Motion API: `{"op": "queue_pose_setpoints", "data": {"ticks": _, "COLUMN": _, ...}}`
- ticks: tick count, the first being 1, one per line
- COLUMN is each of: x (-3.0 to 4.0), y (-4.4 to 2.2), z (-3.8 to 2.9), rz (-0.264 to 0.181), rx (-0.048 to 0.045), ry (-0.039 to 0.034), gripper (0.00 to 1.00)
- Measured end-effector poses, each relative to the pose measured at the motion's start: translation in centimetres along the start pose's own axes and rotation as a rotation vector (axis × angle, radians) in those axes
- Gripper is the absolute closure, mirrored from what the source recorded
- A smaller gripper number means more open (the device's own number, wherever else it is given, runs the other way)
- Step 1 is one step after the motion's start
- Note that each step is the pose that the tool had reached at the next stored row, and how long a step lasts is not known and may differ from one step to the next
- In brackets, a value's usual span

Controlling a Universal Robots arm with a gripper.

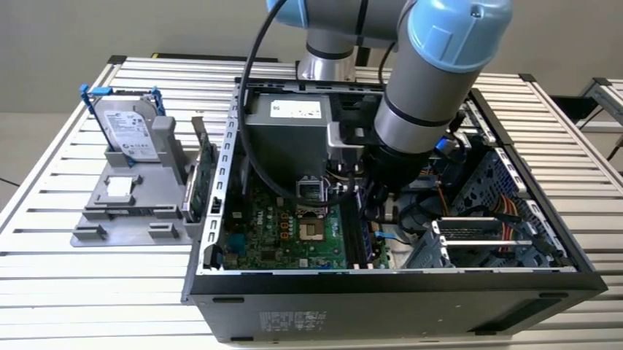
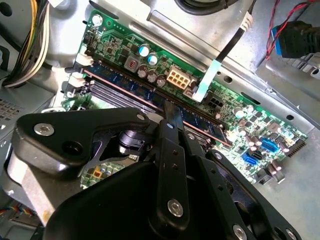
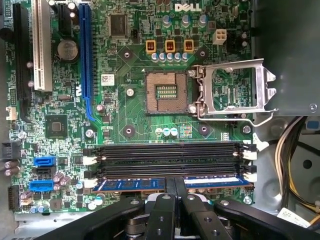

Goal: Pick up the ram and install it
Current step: 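Press down the ram until it locks into place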

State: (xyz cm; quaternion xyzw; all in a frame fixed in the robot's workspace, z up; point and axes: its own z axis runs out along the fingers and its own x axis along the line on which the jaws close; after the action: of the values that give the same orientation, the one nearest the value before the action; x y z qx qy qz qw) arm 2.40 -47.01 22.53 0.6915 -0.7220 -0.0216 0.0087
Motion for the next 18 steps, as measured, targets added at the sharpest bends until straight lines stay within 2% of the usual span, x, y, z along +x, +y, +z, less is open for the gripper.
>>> {"op": "queue_pose_setpoints", "data": {"ticks": 12, "x": 0.01, "y": -0.02, "z": 0.61, "rz": 0.000, "rx": -0.0001, "ry": 0.0004, "gripper": 1.00}}
{"op": "queue_pose_setpoints", "data": {"ticks": 18, "x": 0.00, "y": -0.02, "z": 0.49, "rz": 0.000, "rx": 0.0002, "ry": -0.0007, "gripper": 1.00}}
